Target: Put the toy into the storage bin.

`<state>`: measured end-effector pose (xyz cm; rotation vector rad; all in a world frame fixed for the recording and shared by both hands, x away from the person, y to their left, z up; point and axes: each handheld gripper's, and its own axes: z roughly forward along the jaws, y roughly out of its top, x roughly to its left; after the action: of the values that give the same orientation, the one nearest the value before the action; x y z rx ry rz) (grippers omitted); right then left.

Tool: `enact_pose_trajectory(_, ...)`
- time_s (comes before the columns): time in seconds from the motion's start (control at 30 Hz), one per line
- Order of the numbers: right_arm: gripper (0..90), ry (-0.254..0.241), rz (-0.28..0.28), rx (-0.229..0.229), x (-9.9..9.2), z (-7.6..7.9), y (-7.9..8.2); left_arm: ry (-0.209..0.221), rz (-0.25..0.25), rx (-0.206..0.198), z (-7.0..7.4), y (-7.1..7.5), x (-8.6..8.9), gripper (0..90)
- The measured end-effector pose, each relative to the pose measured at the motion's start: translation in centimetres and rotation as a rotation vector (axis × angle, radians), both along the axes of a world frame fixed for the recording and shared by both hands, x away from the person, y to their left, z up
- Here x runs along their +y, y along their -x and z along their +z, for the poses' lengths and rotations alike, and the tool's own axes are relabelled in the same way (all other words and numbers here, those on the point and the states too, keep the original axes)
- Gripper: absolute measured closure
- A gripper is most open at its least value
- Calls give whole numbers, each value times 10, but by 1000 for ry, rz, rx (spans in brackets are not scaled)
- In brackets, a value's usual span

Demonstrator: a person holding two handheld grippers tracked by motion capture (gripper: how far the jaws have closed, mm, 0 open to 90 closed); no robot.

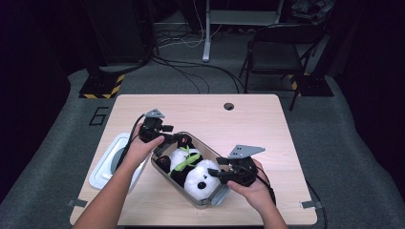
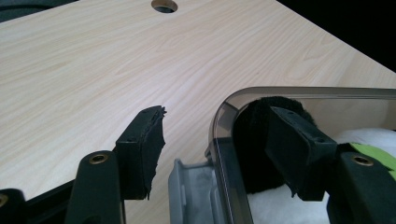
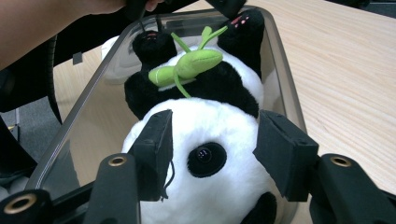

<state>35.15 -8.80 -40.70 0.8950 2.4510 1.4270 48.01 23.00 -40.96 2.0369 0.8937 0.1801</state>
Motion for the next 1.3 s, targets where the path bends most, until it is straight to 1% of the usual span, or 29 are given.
enact_pose_trajectory(0.03,456,-2,-5,1,-1,1,0,-1,4,6,1,1,1,346)
enact_pose_trajectory(0.07,456,-2,-2,-5,-1,1,0,-9,3,0,2,2,4,336)
enact_pose_trajectory(0.1,456,-3,-6,-7,-1,1,0,4,13,10,3,4,6,332)
enact_pose_trajectory(0.13,456,-4,-11,-8,-2,1,0,4,20,18,4,5,8,320)
enact_pose_trajectory(0.2,456,-2,-13,-12,-2,1,0,13,28,17,5,6,13,283)
enact_pose_trajectory(0.23,456,-1,-13,-13,-2,1,-1,11,25,27,6,7,16,279)
enact_pose_trajectory(0.3,456,-2,-16,-14,-2,2,-1,13,35,29,7,10,20,248)
enact_pose_trajectory(0.37,456,-4,-17,-16,-2,2,-2,33,39,32,9,14,23,210)
enact_pose_trajectory(0.4,456,-3,-19,-17,-2,2,-2,38,33,30,11,15,24,196)
enact_pose_trajectory(0.43,456,-1,-24,-17,-2,2,-2,59,35,12,12,19,26,179)
enact_pose_trajectory(0.47,456,2,-32,-16,-1,2,-3,73,33,12,13,22,28,161)
enact_pose_trajectory(0.53,456,3,-38,-14,-2,2,-4,92,32,3,15,27,30,162)
enact_pose_trajectory(0.57,456,4,-40,-19,-2,3,-4,99,28,6,15,30,31,162)
enact_pose_trajectory(0.6,455,3,-42,-20,-2,3,-5,84,36,-10,16,34,33,163)
enact_pose_trajectory(0.63,454,4,-41,-24,-2,4,-5,78,38,-27,17,37,34,174)
enact_pose_trajectory(0.67,452,2,-44,-27,-2,5,-5,86,44,-34,18,41,36,189)
enact_pose_trajectory(0.73,450,5,-50,-35,-3,6,-7,85,60,-59,20,47,41,223)
enact_pose_trajectory(0.77,449,3,-50,-36,-4,6,-7,84,72,-65,21,52,45,239)
enact_pose_trajectory(0.8,449,1,-57,-34,-5,6,-9,83,82,-67,23,55,49,249)
enact_pose_trajectory(0.87,442,4,-72,-40,-7,6,-11,70,90,-70,24,61,54,298)
enact_pose_trajectory(0.93,435,15,-98,-54,-8,7,-13,36,119,-69,24,67,62,352)
enact_pose_trajectory(0.97,434,17,-104,-53,-9,7,-14,30,124,-82,23,69,65,356)
enact_pose_trajectory(1.07,431,13,-116,-47,-12,6,-18,27,160,-93,21,75,76,375)
enact_pose_trajectory(1.13,429,14,-122,-46,-13,5,-19,28,183,-88,17,77,83,420)
enact_pose_trajectory(1.17,429,18,-126,-46,-13,5,-20,29,198,-84,14,78,87,421)
enact_pose_trajectory(1.23,428,25,-131,-44,-14,3,-22,23,204,-80,9,80,93,437)
enact_pose_trajectory(1.3,428,27,-138,-39,-14,1,-25,21,220,-83,5,83,99,440)
